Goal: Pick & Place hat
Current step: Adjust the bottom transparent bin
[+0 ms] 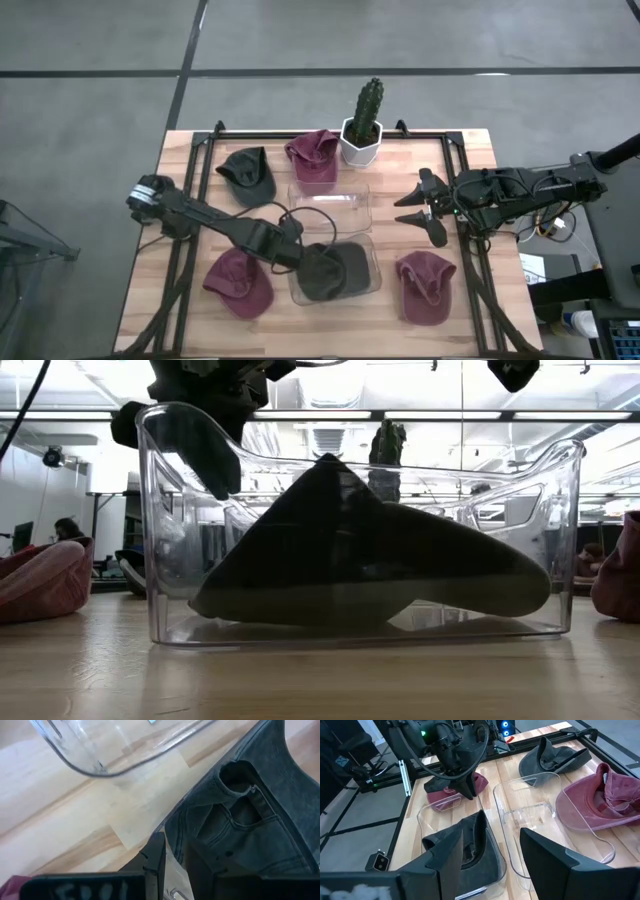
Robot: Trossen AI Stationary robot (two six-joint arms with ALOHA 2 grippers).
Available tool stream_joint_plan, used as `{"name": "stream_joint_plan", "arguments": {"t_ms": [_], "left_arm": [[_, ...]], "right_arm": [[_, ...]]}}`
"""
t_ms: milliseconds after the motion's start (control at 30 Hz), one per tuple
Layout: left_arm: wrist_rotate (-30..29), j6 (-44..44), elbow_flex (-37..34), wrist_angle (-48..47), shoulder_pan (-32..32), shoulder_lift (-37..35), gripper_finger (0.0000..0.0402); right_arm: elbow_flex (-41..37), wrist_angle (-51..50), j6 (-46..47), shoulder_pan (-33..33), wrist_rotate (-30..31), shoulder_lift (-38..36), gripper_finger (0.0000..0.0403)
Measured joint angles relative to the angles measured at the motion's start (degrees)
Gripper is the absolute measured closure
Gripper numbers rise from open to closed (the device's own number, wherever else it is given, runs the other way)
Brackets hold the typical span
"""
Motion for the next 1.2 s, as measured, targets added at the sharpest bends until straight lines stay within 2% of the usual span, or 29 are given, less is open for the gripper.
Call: {"name": "stream_joint_plan", "arguments": {"t_ms": [533,1033,1200], "left_arm": [[-1.84,5.96,-0.01,-0.25,3.32,0.07,0.0336],[-2.65,7.45,-0.02,0.33,4.24,0.05,0.0336],[-1.75,7.94,3.83,0.64,3.83,-0.23,0.0336]], "right_arm": [[0.00,-0.01,0.01,0.00,-0.38,0.00,0.0211],[0.00,0.01,0.05,0.02,-0.36,0.00,0.0211],[0.00,0.01,0.05,0.02,-0.36,0.00,0.0211]]}}
